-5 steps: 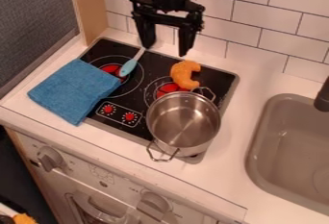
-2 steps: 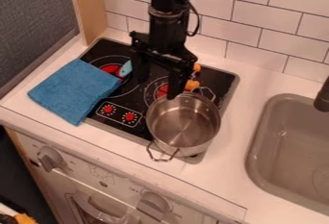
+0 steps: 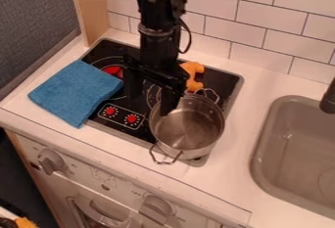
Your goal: Move the silver pot on the blue cloth
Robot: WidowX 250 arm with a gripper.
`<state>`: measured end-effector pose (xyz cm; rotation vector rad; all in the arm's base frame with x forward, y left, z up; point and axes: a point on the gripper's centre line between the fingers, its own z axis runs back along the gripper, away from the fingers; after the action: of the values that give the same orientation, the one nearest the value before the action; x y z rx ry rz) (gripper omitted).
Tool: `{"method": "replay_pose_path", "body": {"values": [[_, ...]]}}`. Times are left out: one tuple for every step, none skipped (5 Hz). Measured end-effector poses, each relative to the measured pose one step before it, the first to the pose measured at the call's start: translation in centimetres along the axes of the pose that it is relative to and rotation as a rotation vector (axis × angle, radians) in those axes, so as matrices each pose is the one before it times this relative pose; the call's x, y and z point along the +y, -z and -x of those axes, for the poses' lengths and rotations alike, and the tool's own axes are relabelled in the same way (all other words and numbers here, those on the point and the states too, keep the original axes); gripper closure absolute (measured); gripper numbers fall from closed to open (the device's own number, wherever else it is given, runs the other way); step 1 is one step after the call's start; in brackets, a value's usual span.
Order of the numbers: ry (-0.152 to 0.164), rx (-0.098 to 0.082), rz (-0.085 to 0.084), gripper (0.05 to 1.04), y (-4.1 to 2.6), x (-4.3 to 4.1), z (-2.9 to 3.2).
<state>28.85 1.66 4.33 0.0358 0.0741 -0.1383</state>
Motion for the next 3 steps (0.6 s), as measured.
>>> {"method": "replay_pose_path", "body": {"values": [[-0.0061,0.0259,-0.0291,0.082,1.599,-0.608,-0.081],[-0.0242,0.0543,-0.018,0.135,1.346,-0.416,0.291],[-0.0072,0.0223,-0.0015,0.419,0.474,-0.228,-0.063]]}}
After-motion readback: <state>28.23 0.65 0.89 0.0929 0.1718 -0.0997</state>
